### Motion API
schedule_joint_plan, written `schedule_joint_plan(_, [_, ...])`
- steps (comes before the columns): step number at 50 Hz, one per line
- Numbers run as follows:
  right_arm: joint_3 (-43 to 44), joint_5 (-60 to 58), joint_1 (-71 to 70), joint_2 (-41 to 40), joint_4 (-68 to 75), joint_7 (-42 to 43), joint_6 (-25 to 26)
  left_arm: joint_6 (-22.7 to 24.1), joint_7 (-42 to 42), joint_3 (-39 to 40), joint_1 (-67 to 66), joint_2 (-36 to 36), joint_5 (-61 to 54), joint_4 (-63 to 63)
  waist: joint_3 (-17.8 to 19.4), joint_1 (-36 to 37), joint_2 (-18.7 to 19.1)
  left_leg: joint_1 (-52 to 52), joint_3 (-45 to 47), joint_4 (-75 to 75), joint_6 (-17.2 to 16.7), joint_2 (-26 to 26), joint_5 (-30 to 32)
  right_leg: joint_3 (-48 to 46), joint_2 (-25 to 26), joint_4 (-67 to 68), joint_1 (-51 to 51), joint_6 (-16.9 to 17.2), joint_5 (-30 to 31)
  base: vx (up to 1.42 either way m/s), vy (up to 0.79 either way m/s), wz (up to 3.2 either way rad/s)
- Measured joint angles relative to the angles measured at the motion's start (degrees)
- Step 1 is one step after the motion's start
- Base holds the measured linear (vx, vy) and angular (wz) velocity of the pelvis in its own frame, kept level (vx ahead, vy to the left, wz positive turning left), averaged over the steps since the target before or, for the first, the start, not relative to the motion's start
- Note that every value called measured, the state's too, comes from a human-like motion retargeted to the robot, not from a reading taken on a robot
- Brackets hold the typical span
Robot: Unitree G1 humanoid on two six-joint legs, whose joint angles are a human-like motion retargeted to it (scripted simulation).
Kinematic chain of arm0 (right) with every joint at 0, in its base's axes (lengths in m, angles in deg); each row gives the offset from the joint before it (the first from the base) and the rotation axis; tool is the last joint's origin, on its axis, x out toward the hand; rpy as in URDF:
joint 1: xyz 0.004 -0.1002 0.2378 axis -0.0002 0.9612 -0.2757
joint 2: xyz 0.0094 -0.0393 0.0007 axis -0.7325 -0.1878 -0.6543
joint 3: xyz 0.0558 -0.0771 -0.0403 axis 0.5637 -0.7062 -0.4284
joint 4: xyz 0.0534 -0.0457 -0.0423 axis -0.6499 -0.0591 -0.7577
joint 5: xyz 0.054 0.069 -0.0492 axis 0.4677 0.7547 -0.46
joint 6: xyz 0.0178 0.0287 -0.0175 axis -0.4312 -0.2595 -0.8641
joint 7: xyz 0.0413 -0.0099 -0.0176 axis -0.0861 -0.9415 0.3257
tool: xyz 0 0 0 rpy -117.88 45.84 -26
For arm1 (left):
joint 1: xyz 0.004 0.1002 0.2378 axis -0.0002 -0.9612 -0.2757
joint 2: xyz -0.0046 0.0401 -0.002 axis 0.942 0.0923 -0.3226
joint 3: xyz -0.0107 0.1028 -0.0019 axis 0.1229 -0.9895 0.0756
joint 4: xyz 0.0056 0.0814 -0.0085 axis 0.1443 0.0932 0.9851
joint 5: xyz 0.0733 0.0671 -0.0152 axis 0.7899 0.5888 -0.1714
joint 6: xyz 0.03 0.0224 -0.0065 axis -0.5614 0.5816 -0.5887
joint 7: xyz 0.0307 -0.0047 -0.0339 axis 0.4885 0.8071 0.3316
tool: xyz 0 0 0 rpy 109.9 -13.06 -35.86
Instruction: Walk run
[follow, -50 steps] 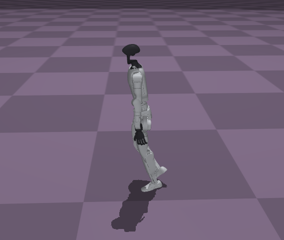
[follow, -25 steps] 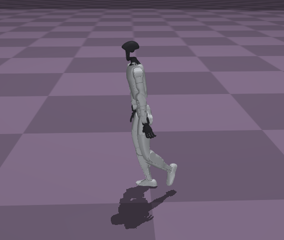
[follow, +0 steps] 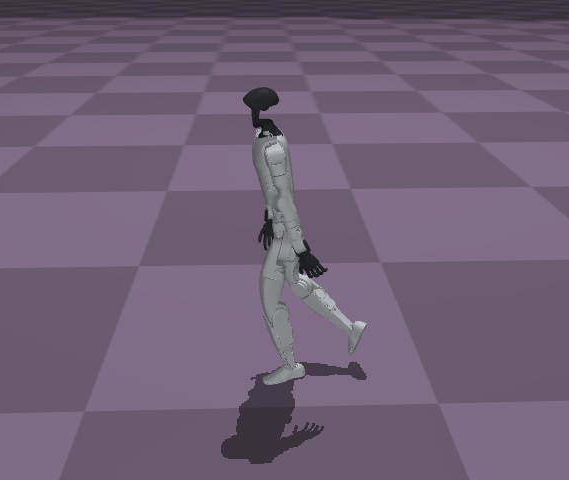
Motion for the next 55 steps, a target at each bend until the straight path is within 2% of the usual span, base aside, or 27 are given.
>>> schedule_joint_plan(2, [2.61,-1.22,1.09,-0.66,0.46,1.56,-1.71,0.36,-2.06,-0.88,3.40,0.15,-0.58,-3.25,1.18,-4.25,-0.20,4.59,-3.22,-4.13,-0.53,-3.75,-0.21,-1.06,-3.08,4.34,-8.15,0.55,-8.16,0.83,-0.02,0.77])
schedule_joint_plan(5, [3.97,1.70,3.23,-0.57,0.75,0.96,-3.56,2.89,-2.85,-3.04,8.00,1.49,-1.85,-8.79,1.87,-10.30,-1.05,11.90,-0.65,-10.73,-0.25,-7.40,-0.31,-3.64,-5.96,-0.29,-17.82,-0.23,-17.65,1.06,-0.03,0.93])
schedule_joint_plan(11, [7.67,4.62,6.03,-0.89,1.81,-0.66,-0.12,8.23,-0.16,-8.05,17.36,6.90,-6.03,-17.64,1.93,-18.06,-2.94,24.35,-3.95,-17.47,-3.05,-13.07,-4.00,-0.94,-2.17,-30.61,-32.22,-4.45,-21.89,1.06,-0.15,0.72])
schedule_joint_plan(12, [8.70,4.61,6.08,-1.03,2.12,-0.67,0.56,8.85,0.06,-8.83,18.82,7.53,-6.29,-18.78,1.52,-18.62,-2.79,25.70,-4.32,-17.74,-3.61,-13.09,-4.60,0.53,-0.91,-34.80,-34.45,-4.11,-22.18,1.02,-0.22,0.66])
schedule_joint_plan(13, [9.75,4.70,6.29,-1.07,2.30,-0.72,1.06,9.44,0.15,-9.70,20.00,7.81,-6.45,-19.77,0.84,-19.03,-2.52,26.64,-4.86,-17.51,-4.32,-12.94,-5.00,1.61,-0.39,-37.76,-36.35,-1.81,-23.20,1.21,-0.27,0.60])
schedule_joint_plan(15, [11.63,5.06,6.53,-0.95,2.53,-1.26,2.03,10.56,-0.45,-10.89,21.26,7.41,-6.66,-21.38,-0.63,-18.69,-2.34,27.97,-7.37,-16.47,-6.15,-13.43,-4.12,-1.32,-0.27,-37.64,-38.45,-3.08,-25.01,1.29,-0.27,0.40])
schedule_joint_plan(17, [12.27,5.44,6.44,-0.92,2.61,-1.47,3.05,11.62,-1.79,-11.06,20.17,6.13,-7.51,-22.32,-1.87,-19.11,-1.53,29.34,-7.91,-14.53,-8.86,-13.20,0.85,-2.39,-1.09,-32.01,-38.80,-8.83,-22.31,1.19,-0.18,0.32])
schedule_joint_plan(18, [11.98,5.71,6.56,-0.85,2.70,-1.46,3.35,12.13,-2.12,-10.84,18.70,5.43,-7.81,-22.53,-2.42,-19.78,-1.38,30.34,-7.31,-13.14,-10.34,-13.35,5.00,-5.89,-2.26,-30.25,-37.60,-9.50,-19.22,1.30,-0.22,0.57])
schedule_joint_plan(19, [11.66,6.10,6.45,-0.81,2.93,-1.57,3.62,12.57,-2.30,-10.02,16.81,4.45,-7.26,-22.55,-2.61,-20.99,-1.36,31.31,-4.28,-11.06,-10.43,-12.62,11.50,-3.55,-3.57,-26.67,-37.57,-9.46,-18.64,1.45,-0.31,0.87])
schedule_joint_plan(21, [11.54,6.87,5.85,-1.20,3.23,-1.51,4.08,12.61,-2.77,-8.62,12.65,1.86,-5.28,-21.65,-2.58,-22.55,-2.27,31.69,2.91,-3.65,-8.32,-10.28,25.48,3.87,-6.57,-19.93,-36.49,-8.17,-22.06,1.50,-0.30,0.79])
schedule_joint_plan(22, [11.27,7.26,5.53,-1.51,3.13,-1.53,4.23,11.90,-2.82,-8.17,10.75,0.56,-4.00,-20.57,-2.59,-21.98,-3.80,31.04,5.93,1.74,-6.49,-9.96,30.35,5.61,-8.08,-18.51,-34.39,-7.49,-24.55,1.27,-0.23,-0.27])
schedule_joint_plan(23, [10.01,7.83,5.31,-1.60,2.82,-2.00,4.24,10.49,-2.19,-7.40,9.13,-0.40,-2.19,-18.98,-2.72,-20.10,-6.67,30.21,9.11,7.93,-3.99,-11.37,32.33,6.54,-9.40,-18.70,-31.33,-7.22,-26.54,1.25,-0.30,-0.75])
schedule_joint_plan(25, [7.25,8.87,4.68,-1.51,1.89,-3.97,4.40,6.95,0.97,-7.43,6.94,-0.65,1.81,-14.80,-2.74,-17.00,-11.01,26.48,11.38,18.80,-1.40,-11.47,28.22,3.73,-13.60,-19.13,-25.71,-6.11,-28.77,1.31,-0.34,-0.60])
schedule_joint_plan(27, [8.02,7.00,2.62,-1.83,-0.16,-5.12,6.05,3.94,3.35,-8.33,5.27,-0.93,5.97,-11.15,-1.91,-14.16,-12.55,19.15,12.61,28.73,0.11,-7.05,21.29,2.64,-12.74,-22.67,-19.94,-4.81,-29.18,0.97,-0.21,0.02])
schedule_joint_plan(29, [9.45,4.98,0.62,-3.21,-3.74,-4.31,8.08,1.70,2.62,-6.58,3.12,-1.84,10.05,-7.68,-1.01,-11.14,-11.93,11.20,9.59,31.53,-2.15,-5.50,17.73,1.41,-9.07,-28.61,-13.32,-3.30,-28.19,1.11,-0.22,-0.19])
schedule_joint_plan(32, [8.21,8.03,-1.91,-3.54,-9.33,-4.03,6.34,-0.87,-0.39,-3.47,-0.31,-2.38,10.61,-2.55,0.01,-7.33,-9.88,2.03,6.95,26.01,-3.91,-5.14,12.63,-2.96,-3.15,-37.08,-4.35,-1.98,-26.36,0.94,-0.19,-0.47])
schedule_joint_plan(35, [6.12,10.87,-4.51,-2.55,-13.94,-5.61,3.11,-3.20,-2.19,3.68,-4.22,-3.14,5.81,1.45,0.75,-2.74,-9.11,-5.07,8.69,13.18,-3.24,-5.21,8.96,-1.46,0.35,-41.02,1.81,0.41,-26.06,0.96,-0.13,-0.93])
schedule_joint_plan(37, [5.84,10.28,-7.21,-1.45,-15.80,-6.58,2.92,-5.09,-0.06,7.88,-6.38,-3.58,0.17,2.13,1.57,0.21,-8.28,-9.59,7.62,3.50,-3.70,-6.09,7.83,1.85,2.63,-42.39,5.20,1.34,-26.63,1.21,-0.05,-1.05])
schedule_joint_plan(40, [4.97,8.32,-11.30,0.74,-16.80,-7.89,4.60,-9.30,4.62,10.83,-8.19,-3.53,-6.68,2.13,2.24,2.86,-8.56,-16.75,-0.89,-7.14,-5.52,-8.25,7.38,3.42,2.97,-43.12,9.30,3.07,-27.55,1.16,0.01,-0.77])
schedule_joint_plan(43, [3.52,5.51,-12.40,1.83,-15.69,-9.28,6.54,-11.81,5.26,10.20,-8.94,-2.44,-6.02,2.13,1.24,3.58,-8.11,-18.77,-2.66,-7.68,-2.79,-8.35,7.96,5.20,3.15,-40.98,12.30,5.93,-25.25,1.04,0.04,-0.47])
schedule_joint_plan(45, [3.10,3.25,-11.01,1.75,-14.34,-9.74,7.61,-11.84,3.55,8.26,-8.85,-1.80,-2.63,2.13,-0.22,3.04,-6.93,-16.64,4.61,-3.70,-0.09,-6.38,10.34,5.57,4.14,-38.44,14.36,7.46,-19.98,1.62,0.16,-0.18])
schedule_joint_plan(47, [3.58,0.10,-7.92,1.41,-11.93,-10.40,7.41,-11.02,2.80,5.71,-8.06,-1.25,2.30,2.13,-1.42,3.92,-5.51,-15.79,-2.21,0.44,0.67,-4.33,10.67,6.86,5.07,-33.15,14.86,5.54,-7.31,1.52,0.12,-0.53])
schedule_joint_plan(48, [3.35,-1.07,-6.48,0.79,-10.66,-9.87,6.79,-10.30,2.59,5.12,-6.96,-1.38,4.59,2.13,-1.62,3.95,-4.98,-15.34,-5.41,3.33,0.57,-3.74,8.11,7.01,4.26,-28.29,13.45,3.97,0.30,1.37,0.07,-0.55])
schedule_joint_plan(50, [2.36,-1.82,-4.27,-0.79,-7.88,-7.47,5.82,-8.58,3.24,3.42,-3.89,-1.09,7.65,2.13,-1.61,1.59,-1.82,-10.70,-8.74,5.21,0.00,-1.72,2.82,1.37,3.51,-15.73,10.62,0.82,10.16,1.32,0.07,-0.24])
schedule_joint_plan(52, [1.63,-1.21,-3.28,-0.73,-4.35,-6.77,5.91,-6.91,3.88,-0.25,-0.74,0.11,7.20,0.51,-1.53,0.68,0.69,-4.68,-3.74,3.84,-0.61,2.50,-0.09,-4.49,0.38,-3.40,6.35,-4.30,5.59,1.03,0.12,-0.32])
schedule_joint_plan(53, [1.93,-1.36,-2.91,-0.65,-2.82,-6.61,6.01,-5.92,3.03,-2.46,1.10,0.53,5.82,-0.52,-1.26,0.08,1.04,-1.79,-1.66,2.20,-0.97,2.83,-0.70,-4.74,-1.01,2.12,2.39,-4.83,0.43,1.05,0.08,-0.03])
schedule_joint_plan(55, [3.55,-2.91,-2.20,-1.16,-0.68,-5.79,6.04,-3.87,-0.24,-6.04,5.36,1.44,2.64,-2.65,-0.02,-2.89,-0.32,3.78,-0.85,-3.73,-1.45,-1.20,-0.03,-3.36,-4.53,11.13,-7.53,-3.02,-6.97,1.14,0.02,0.58])
